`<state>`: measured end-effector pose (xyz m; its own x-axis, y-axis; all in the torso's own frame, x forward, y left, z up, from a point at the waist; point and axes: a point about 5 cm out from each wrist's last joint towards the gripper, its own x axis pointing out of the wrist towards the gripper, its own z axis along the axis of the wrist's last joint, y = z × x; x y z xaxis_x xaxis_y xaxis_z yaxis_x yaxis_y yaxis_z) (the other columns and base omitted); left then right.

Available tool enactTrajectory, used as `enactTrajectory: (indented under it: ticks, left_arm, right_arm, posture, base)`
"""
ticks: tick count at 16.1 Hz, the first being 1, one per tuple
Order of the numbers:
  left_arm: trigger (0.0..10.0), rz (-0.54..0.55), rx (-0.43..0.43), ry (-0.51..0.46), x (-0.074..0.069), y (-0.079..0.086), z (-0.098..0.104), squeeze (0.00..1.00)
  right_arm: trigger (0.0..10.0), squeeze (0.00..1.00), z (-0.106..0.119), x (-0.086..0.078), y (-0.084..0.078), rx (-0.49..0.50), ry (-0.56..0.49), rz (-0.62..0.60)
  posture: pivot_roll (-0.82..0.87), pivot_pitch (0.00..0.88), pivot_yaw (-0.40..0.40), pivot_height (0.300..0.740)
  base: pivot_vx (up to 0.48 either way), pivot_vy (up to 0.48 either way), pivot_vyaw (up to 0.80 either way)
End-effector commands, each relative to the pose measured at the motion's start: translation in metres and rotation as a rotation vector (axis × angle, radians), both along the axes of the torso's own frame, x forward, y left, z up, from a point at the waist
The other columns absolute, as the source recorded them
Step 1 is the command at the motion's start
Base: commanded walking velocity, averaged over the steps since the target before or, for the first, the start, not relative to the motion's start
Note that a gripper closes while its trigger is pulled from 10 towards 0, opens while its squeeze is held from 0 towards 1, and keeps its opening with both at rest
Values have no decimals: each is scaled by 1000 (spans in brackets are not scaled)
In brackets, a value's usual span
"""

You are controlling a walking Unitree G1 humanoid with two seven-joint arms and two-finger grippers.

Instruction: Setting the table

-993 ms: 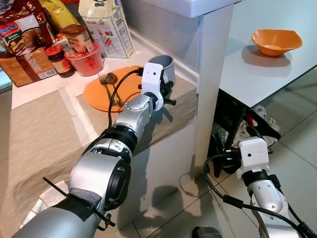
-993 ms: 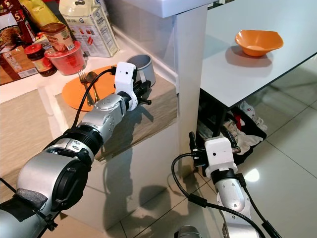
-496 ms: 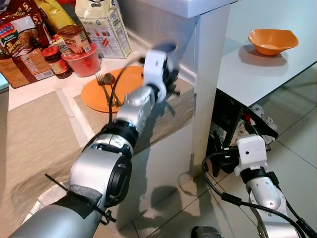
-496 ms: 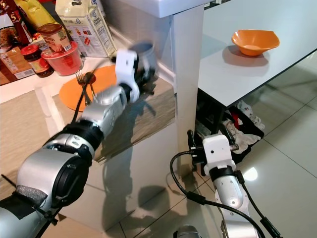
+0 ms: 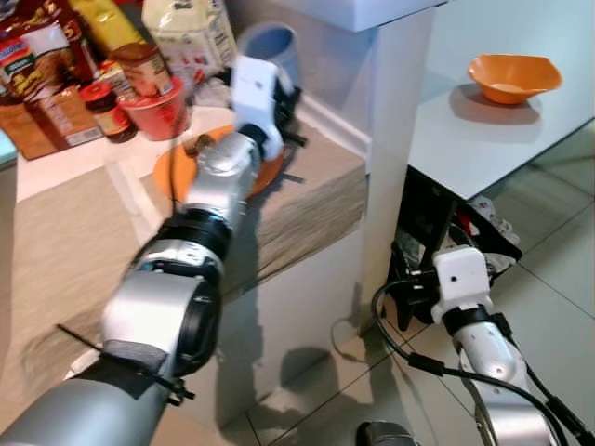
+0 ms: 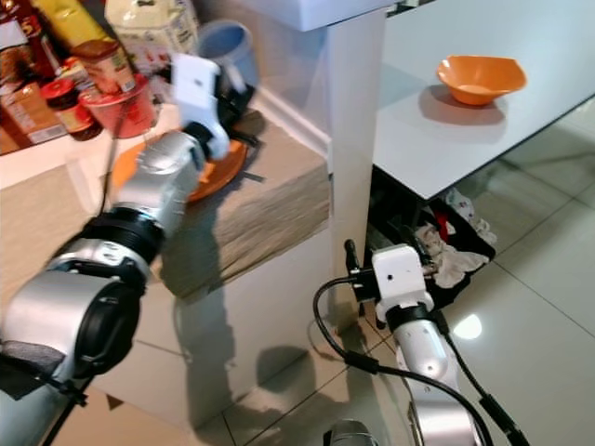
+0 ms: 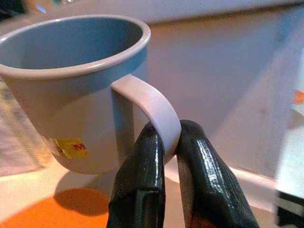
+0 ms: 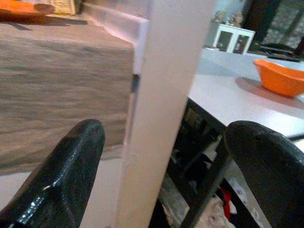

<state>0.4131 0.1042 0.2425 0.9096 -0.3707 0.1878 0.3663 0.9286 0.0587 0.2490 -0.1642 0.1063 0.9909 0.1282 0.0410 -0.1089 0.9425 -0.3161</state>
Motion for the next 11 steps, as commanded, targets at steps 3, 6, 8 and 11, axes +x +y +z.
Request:
enactTrajectory:
  ticks: [3, 6, 8, 11]
  left_arm:
    - [0, 122, 19, -47, -2, 39, 4, 0]
    - [0, 204, 27, -67, -9, 69, 0, 0]
    - [0, 248, 25, -64, -18, 88, -5, 0]
    - [0, 376, 39, -83, -44, 128, -10, 0]
  right_arm:
    - [10000, 0, 1, 8, 11, 18, -10, 51]
    - [10000, 0, 1, 15, 16, 23, -13, 82]
    - [10000, 0, 1, 19, 18, 26, -16, 92]
    - [10000, 0, 0, 25, 19, 25, -21, 110]
  posture:
    - [-168, 0, 80, 736]
    - [-131, 0, 62, 736]
    - [-108, 0, 52, 736]
    - [-63, 0, 36, 736]
  base:
    - [0, 0, 0]
    - [0, 0, 0]
    - [0, 0, 0]
    - [0, 0, 0]
